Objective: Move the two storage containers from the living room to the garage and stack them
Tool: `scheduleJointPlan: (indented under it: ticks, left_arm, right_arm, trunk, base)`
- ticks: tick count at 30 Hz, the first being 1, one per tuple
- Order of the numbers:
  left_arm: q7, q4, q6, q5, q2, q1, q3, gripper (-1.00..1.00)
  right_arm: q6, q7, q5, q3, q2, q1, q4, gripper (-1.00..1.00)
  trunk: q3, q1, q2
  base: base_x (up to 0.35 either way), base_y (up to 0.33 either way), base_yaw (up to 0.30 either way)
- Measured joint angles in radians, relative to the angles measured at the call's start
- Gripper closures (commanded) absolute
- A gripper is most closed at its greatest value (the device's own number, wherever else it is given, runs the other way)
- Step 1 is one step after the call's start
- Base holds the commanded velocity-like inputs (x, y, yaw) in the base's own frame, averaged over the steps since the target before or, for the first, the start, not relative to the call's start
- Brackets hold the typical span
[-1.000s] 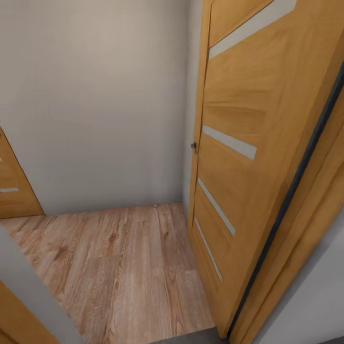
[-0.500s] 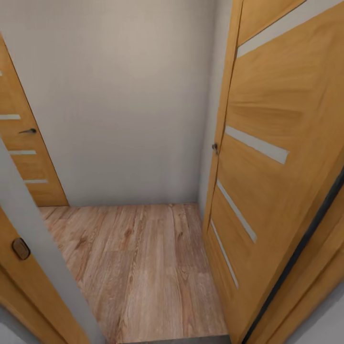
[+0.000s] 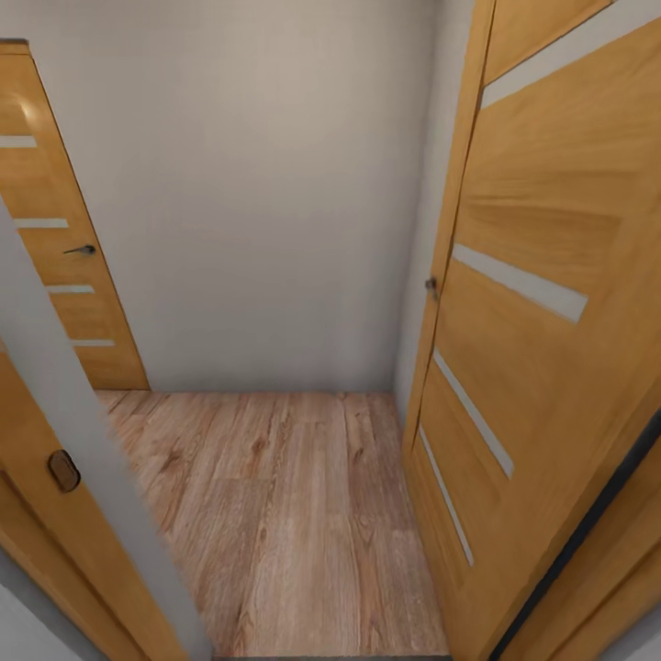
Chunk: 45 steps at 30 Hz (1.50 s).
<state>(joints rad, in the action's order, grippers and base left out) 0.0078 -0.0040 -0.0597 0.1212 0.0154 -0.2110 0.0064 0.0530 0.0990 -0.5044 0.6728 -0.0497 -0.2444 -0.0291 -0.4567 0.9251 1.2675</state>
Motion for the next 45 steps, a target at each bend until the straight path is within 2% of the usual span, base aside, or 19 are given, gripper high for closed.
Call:
scheduleJointPlan:
  ticks: [11, 27, 45]
  left_arm:
    - [0.001, 0.0, 0.0, 0.001, 0.0, 0.0, 0.0, -1.0]
    - [0.001, 0.0, 0.0, 0.001, 0.002, 0.0, 0.0, -1.0]
    - [0.001, 0.0, 0.0, 0.001, 0.0, 0.0, 0.0, -1.0]
  right_arm:
    - [0.0, 0.0, 0.0, 0.0, 0.0, 0.0, 0.0, -1.0]
    - [0.0, 0.0, 0.0, 0.0, 0.0, 0.0, 0.0, -1.0]
    - [-0.001, 0.0, 0.0, 0.0, 0.0, 0.0, 0.0, -1.0]
  trunk:
    - [0.0, 0.0, 0.0]
    - [0.0, 0.0, 0.0]
    - [0.0, 0.0, 0.0]
  base:
    - [0.084, -0.039, 0.0]
    - [0.285, 0.0, 0.0]
    - [0.013, 0.0, 0.0]
